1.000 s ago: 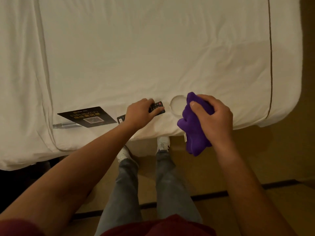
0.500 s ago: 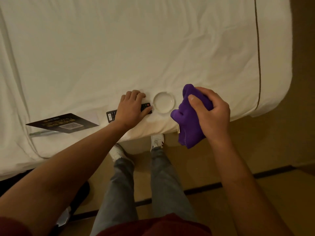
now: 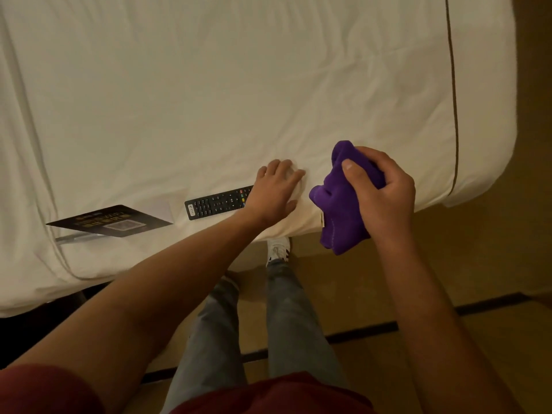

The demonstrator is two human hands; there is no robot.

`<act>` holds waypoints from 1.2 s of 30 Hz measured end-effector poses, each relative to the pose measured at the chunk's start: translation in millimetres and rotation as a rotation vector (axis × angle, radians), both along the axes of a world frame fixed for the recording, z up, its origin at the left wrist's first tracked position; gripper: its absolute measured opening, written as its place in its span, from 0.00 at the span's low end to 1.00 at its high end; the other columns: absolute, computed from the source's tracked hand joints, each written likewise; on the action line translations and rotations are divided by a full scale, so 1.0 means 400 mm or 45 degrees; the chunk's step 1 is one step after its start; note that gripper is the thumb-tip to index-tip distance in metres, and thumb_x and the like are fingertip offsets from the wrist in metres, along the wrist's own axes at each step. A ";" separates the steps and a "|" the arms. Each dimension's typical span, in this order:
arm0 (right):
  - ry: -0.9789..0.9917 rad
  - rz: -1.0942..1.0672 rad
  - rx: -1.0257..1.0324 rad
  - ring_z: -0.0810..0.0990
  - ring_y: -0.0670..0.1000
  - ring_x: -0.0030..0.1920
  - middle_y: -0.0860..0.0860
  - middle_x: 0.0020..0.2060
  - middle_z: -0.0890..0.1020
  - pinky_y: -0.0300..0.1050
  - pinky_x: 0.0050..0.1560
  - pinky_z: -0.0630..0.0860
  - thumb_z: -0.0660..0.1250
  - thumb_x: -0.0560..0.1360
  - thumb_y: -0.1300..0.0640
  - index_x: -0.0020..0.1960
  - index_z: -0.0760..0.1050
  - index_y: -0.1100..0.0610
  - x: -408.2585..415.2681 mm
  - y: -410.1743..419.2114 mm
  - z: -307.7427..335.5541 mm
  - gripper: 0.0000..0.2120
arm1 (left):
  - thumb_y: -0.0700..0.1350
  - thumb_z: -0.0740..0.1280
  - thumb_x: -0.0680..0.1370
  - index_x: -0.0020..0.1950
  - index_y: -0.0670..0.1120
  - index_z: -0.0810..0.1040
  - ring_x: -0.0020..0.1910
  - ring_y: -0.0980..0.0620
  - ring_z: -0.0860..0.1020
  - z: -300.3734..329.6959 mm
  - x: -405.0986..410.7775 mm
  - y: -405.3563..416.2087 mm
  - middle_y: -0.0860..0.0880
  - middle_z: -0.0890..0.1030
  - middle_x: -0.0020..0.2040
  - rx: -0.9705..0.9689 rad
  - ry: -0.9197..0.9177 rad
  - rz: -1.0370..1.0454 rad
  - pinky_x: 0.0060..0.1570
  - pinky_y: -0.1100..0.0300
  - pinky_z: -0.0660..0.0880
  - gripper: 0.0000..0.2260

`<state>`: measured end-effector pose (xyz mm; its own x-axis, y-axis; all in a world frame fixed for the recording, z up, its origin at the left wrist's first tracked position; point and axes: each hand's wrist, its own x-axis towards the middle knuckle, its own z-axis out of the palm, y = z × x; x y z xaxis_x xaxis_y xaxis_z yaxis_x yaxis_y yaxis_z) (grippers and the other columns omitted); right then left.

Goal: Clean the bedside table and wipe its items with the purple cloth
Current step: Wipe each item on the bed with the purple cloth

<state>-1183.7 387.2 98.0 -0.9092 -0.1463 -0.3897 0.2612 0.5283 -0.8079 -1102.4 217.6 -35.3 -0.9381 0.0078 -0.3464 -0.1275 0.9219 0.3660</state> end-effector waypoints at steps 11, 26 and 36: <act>0.088 0.106 -0.093 0.81 0.39 0.55 0.41 0.58 0.81 0.37 0.50 0.82 0.71 0.76 0.43 0.63 0.78 0.42 0.019 -0.130 0.048 0.17 | 0.54 0.70 0.77 0.66 0.51 0.80 0.53 0.47 0.83 0.292 0.006 -0.127 0.46 0.82 0.57 1.989 -0.134 1.539 0.48 0.51 0.81 0.19; 0.717 0.400 0.111 0.79 0.49 0.56 0.54 0.59 0.78 0.35 0.50 0.77 0.69 0.80 0.46 0.67 0.80 0.52 0.196 -0.298 0.160 0.18 | 0.54 0.67 0.81 0.69 0.55 0.77 0.60 0.49 0.83 0.444 0.091 -0.145 0.50 0.84 0.60 1.750 0.269 1.591 0.60 0.47 0.80 0.17; 0.414 0.724 0.259 0.81 0.46 0.52 0.46 0.55 0.82 0.36 0.48 0.78 0.66 0.80 0.42 0.64 0.80 0.46 0.058 -0.381 0.291 0.15 | 0.58 0.60 0.77 0.48 0.55 0.85 0.48 0.49 0.84 0.482 0.130 -0.146 0.47 0.86 0.49 1.806 0.257 1.610 0.53 0.48 0.79 0.15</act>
